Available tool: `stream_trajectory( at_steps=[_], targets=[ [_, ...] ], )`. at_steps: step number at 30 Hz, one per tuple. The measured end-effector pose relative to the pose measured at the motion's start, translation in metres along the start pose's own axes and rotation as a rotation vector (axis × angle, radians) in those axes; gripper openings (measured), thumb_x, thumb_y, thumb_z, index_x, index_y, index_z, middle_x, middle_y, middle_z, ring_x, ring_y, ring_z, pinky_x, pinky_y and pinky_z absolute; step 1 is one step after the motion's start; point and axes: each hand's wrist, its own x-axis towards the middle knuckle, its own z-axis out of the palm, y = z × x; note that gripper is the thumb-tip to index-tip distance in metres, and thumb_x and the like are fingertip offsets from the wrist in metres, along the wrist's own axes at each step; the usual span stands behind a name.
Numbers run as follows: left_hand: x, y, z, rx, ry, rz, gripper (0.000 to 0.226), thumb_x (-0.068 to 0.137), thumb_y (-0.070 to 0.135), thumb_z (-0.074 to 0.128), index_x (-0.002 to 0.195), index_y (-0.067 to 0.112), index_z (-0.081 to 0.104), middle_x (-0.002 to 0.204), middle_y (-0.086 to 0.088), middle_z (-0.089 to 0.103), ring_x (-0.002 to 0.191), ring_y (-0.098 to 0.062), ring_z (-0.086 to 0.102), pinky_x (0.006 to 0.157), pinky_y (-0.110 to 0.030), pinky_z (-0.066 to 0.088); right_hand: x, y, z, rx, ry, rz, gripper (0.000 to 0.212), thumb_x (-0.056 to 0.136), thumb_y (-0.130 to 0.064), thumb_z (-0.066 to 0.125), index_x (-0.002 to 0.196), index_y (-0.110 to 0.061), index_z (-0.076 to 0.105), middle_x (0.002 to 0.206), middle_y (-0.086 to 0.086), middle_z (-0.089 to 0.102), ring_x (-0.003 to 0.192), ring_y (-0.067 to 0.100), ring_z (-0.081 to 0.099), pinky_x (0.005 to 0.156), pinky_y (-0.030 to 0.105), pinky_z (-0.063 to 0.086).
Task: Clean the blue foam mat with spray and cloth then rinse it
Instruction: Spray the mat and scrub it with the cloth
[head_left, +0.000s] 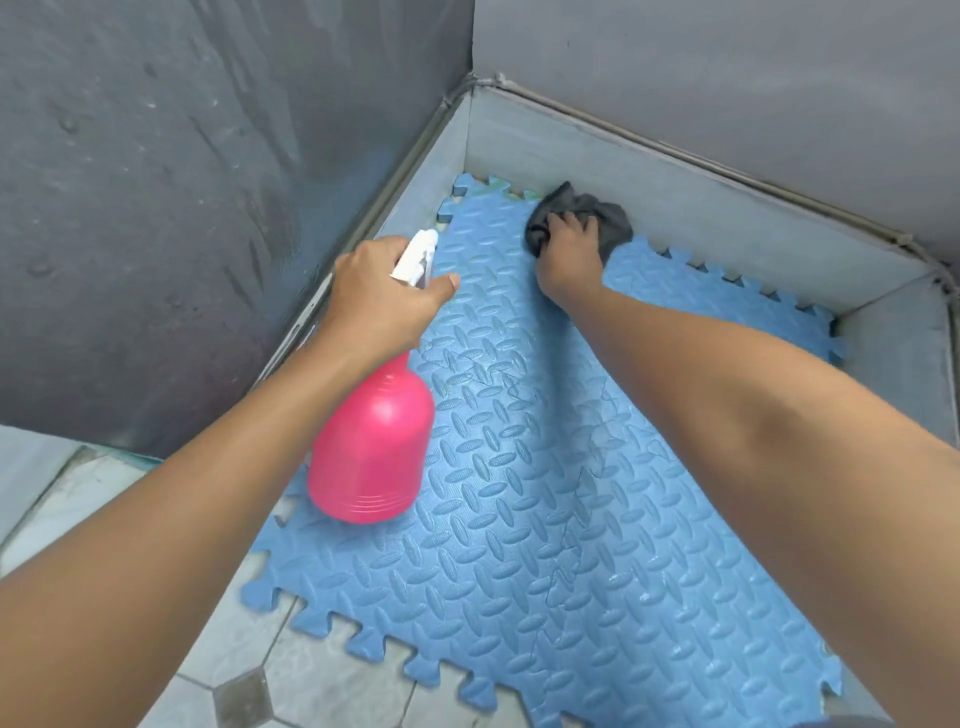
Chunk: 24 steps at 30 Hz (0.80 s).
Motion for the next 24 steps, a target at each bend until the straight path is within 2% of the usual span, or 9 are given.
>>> stream_trajectory(
  at_steps=[3, 7, 9, 12, 15, 18, 20, 22, 24],
  targets=[
    [-0.004, -0.006, -0.006, -0.01, 0.006, 0.027, 0.017, 0.087, 0.017, 0.069, 0.084, 0.001, 0.063, 0.07, -0.009, 0.058, 0.073, -0.04, 0.071, 0.053, -0.045, 0.063, 0.026, -0.058, 0.016, 0.005, -0.089, -0.1, 0.039, 0.091, -0.016, 0.042, 0.128, -0.013, 0.055, 0.139, 0.008, 0.052, 0.134, 0.04, 0.034, 0.114, 0.042, 0.026],
    [-0.008, -0.014, -0.016, -0.034, 0.035, 0.046, 0.011, 0.09, 0.016, 0.066, 0.092, 0.005, 0.068, 0.085, -0.015, 0.072, 0.074, -0.031, 0.074, 0.049, -0.038, 0.063, 0.042, -0.097, 0.034, 0.007, -0.192, -0.323, 0.032, 0.095, -0.02, 0.043, 0.119, -0.006, 0.058, 0.136, 0.011, 0.054, 0.138, 0.038, 0.038, 0.121, 0.043, 0.017],
    [-0.008, -0.016, -0.02, -0.044, 0.064, 0.047, 0.013, 0.091, 0.015, 0.066, 0.093, 0.001, 0.068, 0.089, -0.02, 0.071, 0.07, -0.028, 0.074, 0.046, -0.026, 0.06, 0.041, -0.073, 0.027, 0.008, -0.204, -0.366, 0.041, 0.099, -0.019, 0.045, 0.137, -0.007, 0.052, 0.149, 0.009, 0.046, 0.142, 0.035, 0.032, 0.122, 0.042, 0.016],
    [-0.01, -0.016, -0.024, -0.023, 0.098, 0.023, 0.014, 0.093, 0.012, 0.067, 0.093, -0.002, 0.067, 0.09, -0.026, 0.067, 0.071, -0.034, 0.072, 0.041, -0.011, 0.049, 0.046, -0.04, 0.006, -0.002, -0.193, -0.273, 0.052, 0.1, -0.022, 0.04, 0.152, -0.02, 0.038, 0.16, -0.001, 0.033, 0.147, 0.029, 0.026, 0.12, 0.045, 0.022],
    [-0.01, -0.014, -0.024, -0.065, 0.083, 0.01, 0.014, 0.092, 0.013, 0.067, 0.092, -0.001, 0.066, 0.092, -0.028, 0.066, 0.073, -0.039, 0.072, 0.045, -0.024, 0.058, 0.038, -0.042, -0.001, 0.0, -0.267, -0.154, 0.061, 0.099, -0.018, 0.037, 0.158, -0.024, 0.022, 0.166, -0.006, 0.016, 0.153, 0.028, 0.01, 0.123, 0.049, 0.013],
    [-0.009, -0.008, -0.023, -0.033, 0.013, -0.003, 0.015, 0.092, 0.015, 0.068, 0.09, 0.001, 0.065, 0.081, -0.019, 0.063, 0.062, -0.024, 0.063, 0.052, -0.028, 0.062, 0.018, -0.022, 0.001, -0.001, -0.205, -0.111, 0.064, 0.095, -0.014, 0.041, 0.157, -0.019, 0.024, 0.165, -0.001, 0.019, 0.151, 0.036, 0.013, 0.122, 0.048, 0.015],
    [-0.007, -0.004, -0.026, 0.067, -0.059, -0.015, 0.022, 0.092, 0.021, 0.071, 0.083, 0.004, 0.06, 0.071, -0.008, 0.054, 0.063, -0.019, 0.051, 0.051, -0.017, 0.05, 0.006, 0.016, -0.007, -0.034, -0.151, -0.073, 0.064, 0.092, -0.015, 0.043, 0.154, -0.019, 0.029, 0.162, 0.001, 0.026, 0.147, 0.039, 0.02, 0.121, 0.047, 0.019],
    [-0.01, -0.005, -0.029, 0.164, -0.145, -0.054, 0.032, 0.091, 0.028, 0.074, 0.073, 0.011, 0.054, 0.065, -0.002, 0.048, 0.061, -0.017, 0.044, 0.051, -0.022, 0.035, -0.009, 0.058, -0.018, -0.057, -0.116, 0.013, 0.063, 0.09, -0.02, 0.042, 0.152, -0.018, 0.032, 0.159, 0.003, 0.031, 0.145, 0.041, 0.023, 0.121, 0.047, 0.019],
    [-0.017, -0.013, -0.031, 0.194, -0.223, -0.119, 0.041, 0.09, 0.033, 0.077, 0.068, 0.015, 0.048, 0.065, -0.001, 0.047, 0.06, -0.018, 0.042, 0.052, -0.026, 0.032, -0.024, 0.092, -0.026, -0.04, -0.087, 0.119, 0.063, 0.09, -0.025, 0.038, 0.152, -0.017, 0.032, 0.159, 0.006, 0.03, 0.147, 0.041, 0.019, 0.123, 0.048, 0.014]
  ],
)
